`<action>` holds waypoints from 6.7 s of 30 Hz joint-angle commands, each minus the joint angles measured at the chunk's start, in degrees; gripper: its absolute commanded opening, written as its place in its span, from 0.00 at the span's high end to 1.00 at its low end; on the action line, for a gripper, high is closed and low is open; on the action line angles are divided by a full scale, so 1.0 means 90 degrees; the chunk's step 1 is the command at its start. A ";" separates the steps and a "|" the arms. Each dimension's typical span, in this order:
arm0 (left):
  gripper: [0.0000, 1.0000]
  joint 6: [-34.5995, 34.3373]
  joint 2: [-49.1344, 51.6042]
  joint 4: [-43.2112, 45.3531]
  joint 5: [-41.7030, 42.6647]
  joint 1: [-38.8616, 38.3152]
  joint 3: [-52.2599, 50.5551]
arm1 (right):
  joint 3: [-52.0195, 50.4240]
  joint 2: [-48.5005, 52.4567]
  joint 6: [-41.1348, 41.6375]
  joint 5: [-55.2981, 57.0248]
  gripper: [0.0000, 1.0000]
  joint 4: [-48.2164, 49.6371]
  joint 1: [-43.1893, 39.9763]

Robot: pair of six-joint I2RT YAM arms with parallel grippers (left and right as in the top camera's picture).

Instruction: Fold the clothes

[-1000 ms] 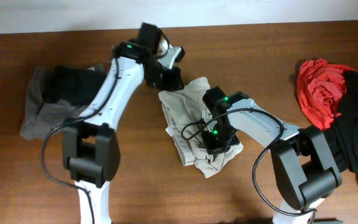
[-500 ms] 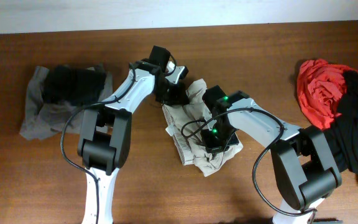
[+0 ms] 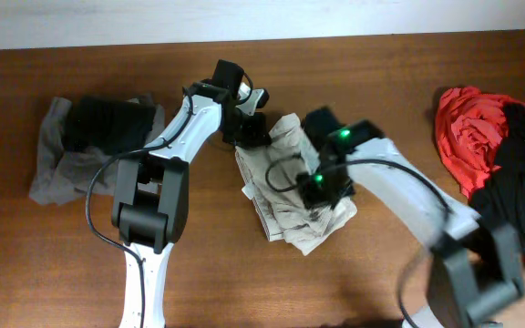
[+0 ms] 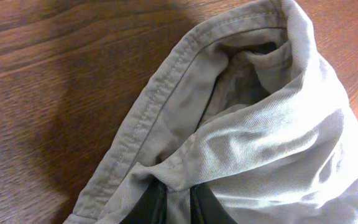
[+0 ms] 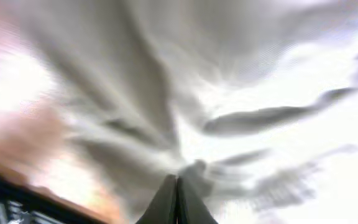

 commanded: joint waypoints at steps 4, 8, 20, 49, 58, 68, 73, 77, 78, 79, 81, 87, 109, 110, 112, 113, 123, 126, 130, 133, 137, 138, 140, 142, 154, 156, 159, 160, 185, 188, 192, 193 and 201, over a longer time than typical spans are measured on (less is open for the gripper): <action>0.86 -0.0007 0.0199 -0.0053 -0.0452 0.0087 0.0090 | 0.0413 -0.0736 -0.0053 0.0175 0.96 -0.0136 0.0005; 0.86 -0.0007 0.0199 -0.0053 -0.0454 0.0087 0.0090 | 0.0070 -0.0488 -0.0053 0.0136 0.96 -0.0136 0.0032; 0.86 -0.0007 0.0199 -0.0051 -0.0457 0.0087 0.0090 | -0.1151 0.1025 -0.0299 -0.1668 0.96 0.0437 0.0209; 0.13 -0.0007 -0.1625 -0.1460 -0.1117 0.0291 0.2341 | 0.0486 -0.0959 -0.0311 -0.0134 0.71 0.0362 0.0121; 0.11 0.0277 -0.2713 -0.3254 -0.1700 0.1149 0.2341 | 0.0563 -0.0981 -0.0197 -0.0243 0.33 0.0221 -0.0658; 0.25 0.0061 -0.2827 -0.5076 -0.3033 0.1736 0.2176 | 0.0568 -0.0981 -0.0245 -0.0238 0.13 0.0279 -0.1003; 0.24 -0.0359 -0.2851 -0.5003 -0.2922 0.1741 0.2171 | 0.0568 -0.0981 -0.0245 -0.0238 0.13 0.0204 -0.1001; 0.23 -0.0614 -0.2851 -0.4860 -0.2924 0.1741 0.1902 | 0.0568 -0.0981 -0.0245 -0.0238 0.12 0.0131 -0.0988; 0.21 -0.0707 -0.2851 -0.4760 -0.2902 0.1741 0.1756 | 0.0568 -0.0981 -0.0245 -0.0240 0.12 0.0124 -0.0988; 0.20 -0.0780 -0.2851 -0.4609 -0.2810 0.1741 0.1559 | 0.0568 -0.0981 -0.0245 -0.0238 0.12 0.0124 -0.0988; 0.20 -0.0789 -0.2851 -0.4255 -0.2302 0.1741 0.1107 | 0.0568 -0.0981 -0.0245 -0.0238 0.12 0.0124 -0.0988; 0.01 -0.0794 -0.2851 -0.2470 -0.0141 0.1741 -0.0901 | 0.0568 -0.0981 -0.0245 -0.0236 0.12 0.0087 -0.0988; 0.01 -0.1350 -0.2934 0.1367 0.1736 0.1219 -0.4490 | 0.0396 0.1302 0.0529 -0.0986 0.96 0.0143 -0.0984; 0.01 -0.1455 -0.2934 0.1406 0.1583 0.1156 -0.4490 | 0.0384 0.1450 0.0532 -0.1069 0.96 0.0202 -0.0984; 0.01 -0.1515 -0.2934 0.1503 0.1479 0.1061 -0.4490 | 0.0374 0.1710 0.0648 -0.1129 0.96 0.0301 -0.0984; 0.01 -0.1515 -0.2934 0.1554 0.1477 0.1020 -0.4490 | 0.0374 0.1829 0.0673 -0.1166 0.96 0.0345 -0.0984; 0.01 -0.1991 -0.2931 0.1914 0.1239 0.0901 -0.4590 | 0.0374 0.2358 0.0770 -0.1382 0.96 0.0597 -0.0984; 0.01 -0.2346 -0.2931 0.1916 0.1217 0.0821 -0.4845 | 0.0374 0.2356 0.0767 -0.1379 0.96 0.0639 -0.0984; 0.01 -0.2788 -0.2926 0.2514 0.1226 0.0704 -0.5343 | 0.0374 0.2356 0.0767 -0.1384 0.96 0.0619 -0.0984; 0.01 -0.3201 -0.2926 0.3203 0.1392 0.0614 -0.5714 | 0.0374 0.2356 0.0767 -0.1384 0.96 0.0622 -0.0984; 0.01 -0.3517 -0.2922 0.4019 0.1515 0.0403 -0.6105 | 0.0374 0.2356 0.0767 -0.1382 0.96 0.0619 -0.0984; 0.01 -0.3517 -0.2922 0.4245 0.1579 0.0342 -0.6159 | 0.0374 0.2356 0.0767 -0.1382 0.96 0.0622 -0.0984; 0.01 -0.3548 -0.2922 0.4607 0.1625 0.0226 -0.6200 | 0.0374 0.2356 0.0765 -0.1382 0.96 0.0622 -0.0984; 0.01 -0.3592 -0.2922 0.4894 0.1654 0.0136 -0.6200 | 0.0374 0.2356 0.0765 -0.1382 0.96 0.0622 -0.0984; 0.01 -0.3638 -0.2922 0.5836 0.1637 0.0083 -0.6200 | 0.0374 0.2356 0.0763 -0.1382 0.96 0.0622 -0.0984; 0.01 -0.3660 -0.2922 0.5831 0.1523 0.0034 -0.6200 | 0.0374 0.2356 0.0760 -0.1384 0.96 0.0622 -0.0984; 0.01 -0.3687 -0.2919 0.5807 0.1535 -0.0087 -0.6200 | 0.0374 0.2356 0.0763 -0.1384 0.96 0.0622 -0.0984; 0.01 -0.3687 -0.2919 0.5809 0.1552 -0.0138 -0.6200 | 0.0374 0.2356 0.0763 -0.1382 0.96 0.0624 -0.0984; 1.00 -0.3436 -0.2922 0.6802 0.2353 -0.0277 -0.6200 | 0.0391 0.2261 0.0454 -0.1260 0.96 0.0597 -0.1095; 1.00 -0.3436 -0.2922 0.6929 0.2526 -0.0277 -0.6198 | 0.0508 0.1948 0.0080 -0.1246 0.96 0.0590 -0.1171; 0.99 -0.3461 -0.2948 0.7526 0.3230 -0.0243 -0.6193 | 0.0763 0.1059 -0.0078 -0.0974 0.96 0.0597 -0.1311; 0.99 -0.3512 -0.2982 0.7648 0.3293 -0.0221 -0.6193 | 0.0852 0.0814 -0.0075 -0.0831 0.96 0.0590 -0.1360; 1.00 -0.3568 -0.3861 0.7900 0.3514 0.0325 -0.6093 | 0.1511 -0.0665 0.0049 -0.0185 0.96 0.0342 -0.1940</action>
